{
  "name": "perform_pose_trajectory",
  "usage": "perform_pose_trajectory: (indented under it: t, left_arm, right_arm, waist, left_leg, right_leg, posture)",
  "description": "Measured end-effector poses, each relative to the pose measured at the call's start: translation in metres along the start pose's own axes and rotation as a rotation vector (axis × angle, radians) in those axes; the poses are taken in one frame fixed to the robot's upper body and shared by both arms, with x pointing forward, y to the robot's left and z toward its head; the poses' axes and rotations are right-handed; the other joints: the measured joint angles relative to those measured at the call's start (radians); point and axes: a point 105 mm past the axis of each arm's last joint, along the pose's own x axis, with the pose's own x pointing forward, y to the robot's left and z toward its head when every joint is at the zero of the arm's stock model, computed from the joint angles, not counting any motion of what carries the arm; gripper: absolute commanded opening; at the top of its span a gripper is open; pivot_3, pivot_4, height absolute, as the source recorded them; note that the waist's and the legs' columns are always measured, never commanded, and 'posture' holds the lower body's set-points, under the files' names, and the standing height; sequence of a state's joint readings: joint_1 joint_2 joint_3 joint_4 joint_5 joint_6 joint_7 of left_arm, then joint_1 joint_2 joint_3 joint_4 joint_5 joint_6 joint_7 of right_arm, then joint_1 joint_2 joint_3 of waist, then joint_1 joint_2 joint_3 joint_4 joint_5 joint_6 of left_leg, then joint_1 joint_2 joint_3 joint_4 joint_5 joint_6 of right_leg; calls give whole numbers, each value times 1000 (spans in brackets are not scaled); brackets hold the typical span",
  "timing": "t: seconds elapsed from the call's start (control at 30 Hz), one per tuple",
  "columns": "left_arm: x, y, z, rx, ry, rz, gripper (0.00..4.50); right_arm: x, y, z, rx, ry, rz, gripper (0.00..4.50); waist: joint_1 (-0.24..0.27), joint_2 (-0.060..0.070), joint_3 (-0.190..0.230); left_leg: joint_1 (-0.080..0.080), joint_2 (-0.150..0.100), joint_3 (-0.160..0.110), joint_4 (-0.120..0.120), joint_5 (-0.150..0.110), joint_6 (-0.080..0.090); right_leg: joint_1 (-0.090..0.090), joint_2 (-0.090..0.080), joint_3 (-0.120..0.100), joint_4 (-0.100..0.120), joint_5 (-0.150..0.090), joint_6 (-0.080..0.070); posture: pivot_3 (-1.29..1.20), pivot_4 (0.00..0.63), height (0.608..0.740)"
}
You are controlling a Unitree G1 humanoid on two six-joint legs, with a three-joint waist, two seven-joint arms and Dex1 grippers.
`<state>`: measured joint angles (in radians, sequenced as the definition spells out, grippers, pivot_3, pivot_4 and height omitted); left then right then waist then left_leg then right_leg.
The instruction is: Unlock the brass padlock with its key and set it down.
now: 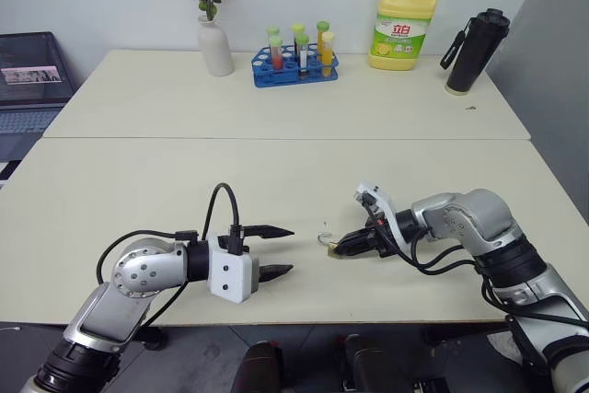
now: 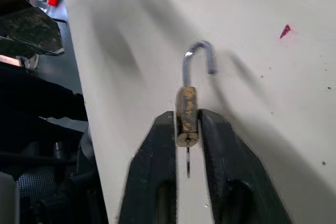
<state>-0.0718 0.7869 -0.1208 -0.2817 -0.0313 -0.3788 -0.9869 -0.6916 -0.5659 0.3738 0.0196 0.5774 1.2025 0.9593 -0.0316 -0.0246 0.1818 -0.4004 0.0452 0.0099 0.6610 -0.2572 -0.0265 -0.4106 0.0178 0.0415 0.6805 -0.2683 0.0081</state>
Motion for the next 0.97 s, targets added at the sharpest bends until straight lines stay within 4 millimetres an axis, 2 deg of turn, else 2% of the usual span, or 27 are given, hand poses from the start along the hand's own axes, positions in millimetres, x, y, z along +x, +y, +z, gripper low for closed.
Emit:
perform_pose_trajectory:
  t: [0.13, 0.23, 0.3, 0.37, 0.5, 0.57, 0.67, 0.73, 0.97]
  left_arm:
    - [0, 0, -1, -14, 3, 16, 2833]
    - [3, 0, -4, -136, 1, 65, 2833]
    - [1, 5, -7, -241, 15, 106, 2833]
    - [-6, 8, -13, -347, 60, 148, 2833]
    - [-23, 1, -27, -462, 178, 154, 2833]
    - [-25, 2, -26, -456, 186, 146, 2833]
    - [-32, 0, -22, -451, 184, 99, 2833]
    - [-33, -2, -20, -459, 175, 83, 2833]
    - [-33, -5, -15, -498, 149, 46, 2833]
  right_arm:
    - [-4, -3, 1, -19, -6, -21, 3285]
    - [-20, -14, 4, -105, -20, -102, 4357]
    - [-33, -18, 10, -189, -64, -151, 4437]
    - [-47, -14, 16, -298, -129, -166, 4437]
    - [-76, -5, 8, -504, -232, -209, 4437]
    - [-78, -6, 4, -553, -238, -223, 4437]
    - [-88, -1, -14, -698, -187, -214, 4437]
    - [-92, 4, -16, -743, -168, -198, 4437]
    - [-94, 10, -21, -777, -145, -160, 4437]
  waist:
    - [0, 0, 0]
    - [2, 0, 0]
    - [2, 0, 0]
    - [0, 0, 0]
    - [1, 0, 0]
    - [1, 0, 0]
    - [2, 0, 0]
    - [1, 0, 0]
    - [1, 0, 0]
  left_leg:
    - [0, 0, 0, 0, 0, 0]
    - [0, -1, 0, 0, 0, 0]
    - [0, 0, 0, 0, 0, 0]
    - [0, 0, -1, 0, 0, 0]
    - [0, 0, -2, -1, 0, 0]
    - [0, 0, -1, 0, 0, 0]
    - [1, 0, 0, 0, 0, 0]
    - [1, 0, 1, 0, 0, 0]
    - [2, 0, 0, 0, 0, 0]
  right_leg:
    - [0, 0, 0, 0, 0, 0]
    - [0, 0, 0, 0, 0, 0]
    - [0, 0, 0, 0, 0, 0]
    - [0, 0, -1, 0, 0, 0]
    - [0, 1, -1, 0, 0, 0]
    - [0, 1, -1, 0, 0, 0]
    - [1, 0, 0, 0, 0, 0]
    - [1, 0, 0, 0, 0, 0]
    - [1, 1, 0, 0, 0, 0]
  posture:
    - [0, 150, 740]
    - [0, 150, 740]
    - [0, 150, 740]
    - [0, 150, 740]
    - [0, 150, 740]
    - [0, 150, 740]
    - [0, 150, 740]
    - [0, 150, 740]
    - [0, 150, 740]
